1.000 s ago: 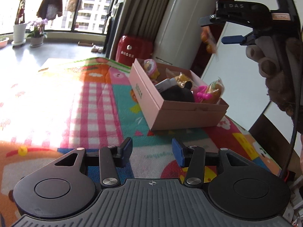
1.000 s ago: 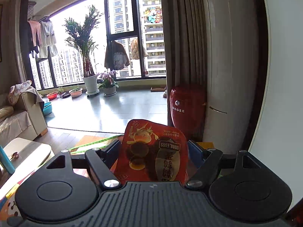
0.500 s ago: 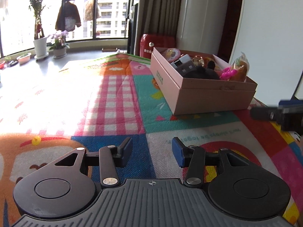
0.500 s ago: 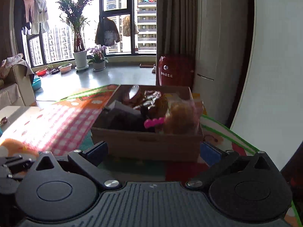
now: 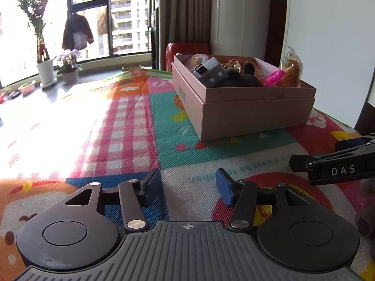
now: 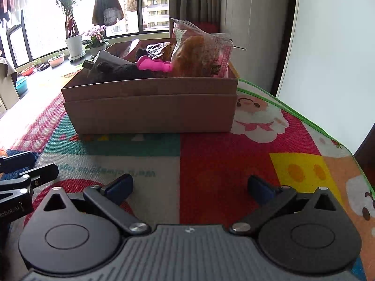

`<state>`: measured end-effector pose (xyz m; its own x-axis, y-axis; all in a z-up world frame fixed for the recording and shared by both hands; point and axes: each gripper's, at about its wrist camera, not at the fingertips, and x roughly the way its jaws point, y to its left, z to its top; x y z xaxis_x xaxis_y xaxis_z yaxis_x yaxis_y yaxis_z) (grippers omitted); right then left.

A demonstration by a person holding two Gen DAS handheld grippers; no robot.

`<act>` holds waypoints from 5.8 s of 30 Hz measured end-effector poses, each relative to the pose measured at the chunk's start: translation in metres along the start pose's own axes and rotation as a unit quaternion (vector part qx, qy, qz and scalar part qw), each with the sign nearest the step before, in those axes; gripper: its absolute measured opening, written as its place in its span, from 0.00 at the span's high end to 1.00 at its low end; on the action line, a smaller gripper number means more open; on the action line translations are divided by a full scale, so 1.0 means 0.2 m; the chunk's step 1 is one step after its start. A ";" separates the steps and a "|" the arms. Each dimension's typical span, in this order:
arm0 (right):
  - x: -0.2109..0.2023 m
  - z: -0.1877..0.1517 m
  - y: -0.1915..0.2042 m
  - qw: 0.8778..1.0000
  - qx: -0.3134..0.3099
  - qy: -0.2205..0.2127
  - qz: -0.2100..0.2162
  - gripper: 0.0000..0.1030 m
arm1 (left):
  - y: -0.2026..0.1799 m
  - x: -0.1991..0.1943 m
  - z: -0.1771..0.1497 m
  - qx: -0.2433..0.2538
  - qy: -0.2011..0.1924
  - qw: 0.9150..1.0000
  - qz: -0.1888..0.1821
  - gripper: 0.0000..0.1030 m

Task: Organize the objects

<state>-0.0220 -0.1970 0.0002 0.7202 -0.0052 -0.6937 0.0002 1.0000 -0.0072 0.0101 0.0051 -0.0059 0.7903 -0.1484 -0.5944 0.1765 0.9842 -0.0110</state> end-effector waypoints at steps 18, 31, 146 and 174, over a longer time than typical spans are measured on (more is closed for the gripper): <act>0.03 0.01 0.02 1.000 0.012 -0.016 0.004 0.00 | -0.05 0.01 0.01 -0.016 0.001 1.000 0.022 0.37; 0.01 -0.03 0.02 0.999 0.016 -0.040 0.005 0.00 | -0.07 0.03 0.02 -0.034 0.005 0.999 0.029 0.25; 0.02 -0.04 0.04 0.999 0.011 -0.040 0.000 0.00 | -0.07 0.03 0.02 -0.040 0.000 0.998 0.044 0.33; 0.02 -0.04 0.04 0.999 0.011 -0.040 0.000 0.00 | -0.08 0.03 0.02 -0.039 0.000 0.998 0.044 0.33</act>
<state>-0.0245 -0.1895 -0.0085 0.7739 -0.0053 -0.6332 0.0143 0.9999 0.0091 0.0141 -0.0112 -0.0053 0.8008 -0.0602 -0.5960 0.0593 0.9980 -0.0211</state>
